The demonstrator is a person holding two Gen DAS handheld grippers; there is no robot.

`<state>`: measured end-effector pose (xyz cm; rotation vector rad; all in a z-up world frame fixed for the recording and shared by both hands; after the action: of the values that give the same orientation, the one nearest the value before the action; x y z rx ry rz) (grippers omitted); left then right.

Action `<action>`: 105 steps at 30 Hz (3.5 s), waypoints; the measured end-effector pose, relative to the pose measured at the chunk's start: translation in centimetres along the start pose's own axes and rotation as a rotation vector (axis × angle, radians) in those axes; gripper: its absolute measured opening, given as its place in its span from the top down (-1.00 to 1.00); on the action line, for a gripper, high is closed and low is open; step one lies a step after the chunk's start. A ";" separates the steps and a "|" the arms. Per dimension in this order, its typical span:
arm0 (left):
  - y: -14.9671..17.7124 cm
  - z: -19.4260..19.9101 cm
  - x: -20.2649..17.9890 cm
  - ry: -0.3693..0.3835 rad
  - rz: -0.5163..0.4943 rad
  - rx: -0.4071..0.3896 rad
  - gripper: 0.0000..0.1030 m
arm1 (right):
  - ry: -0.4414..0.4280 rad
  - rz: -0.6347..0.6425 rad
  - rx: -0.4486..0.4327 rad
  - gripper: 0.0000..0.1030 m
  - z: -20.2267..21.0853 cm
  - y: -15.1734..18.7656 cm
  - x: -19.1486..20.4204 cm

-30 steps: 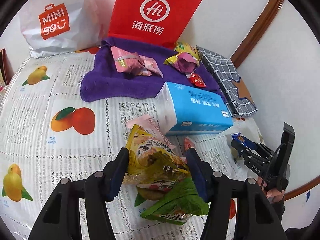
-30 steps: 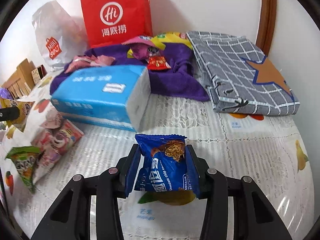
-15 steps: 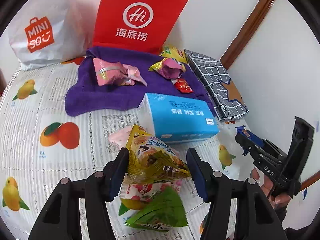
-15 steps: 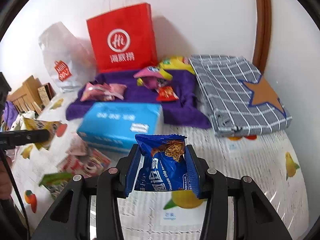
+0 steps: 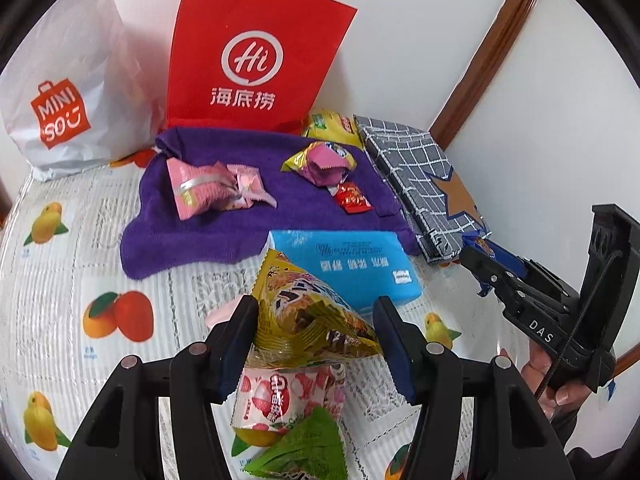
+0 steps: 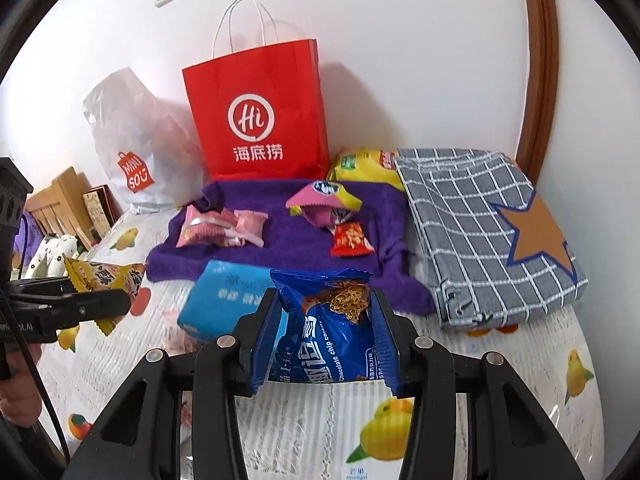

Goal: Organize snacks
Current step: 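Carry the yellow bag and blue packet over the purple towel with both tools, then open the right tool to drop the blue packet while the left tool releases the yellow bag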

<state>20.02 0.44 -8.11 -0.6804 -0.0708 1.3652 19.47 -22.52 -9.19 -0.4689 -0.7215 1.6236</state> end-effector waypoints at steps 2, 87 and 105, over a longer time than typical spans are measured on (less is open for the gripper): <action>-0.4 0.2 -0.1 -0.003 -0.001 -0.004 -0.11 | 0.005 0.008 -0.005 0.13 -0.1 -0.7 0.1; -13.0 -11.4 6.9 -0.008 0.048 0.106 -0.11 | -0.048 0.156 0.337 0.09 -19.2 -9.3 0.0; -13.0 -12.0 6.9 0.003 0.060 0.098 -0.12 | -0.048 0.160 0.361 -0.34 -18.7 -9.5 -0.1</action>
<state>38.15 1.25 -13.80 -0.6064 0.0192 1.4155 38.84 -18.40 -16.23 -0.2302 -0.4193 1.8732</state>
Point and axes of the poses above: each gripper's, at about its wrist camera, not at the fingertips, and z roughly against the way its jaws point, x to its left, y to its underside, the point moved 4 cm from there along -z, roughly the way its jaws point, and after that the axes turned 7 degrees about x, right-handed, at the moved point
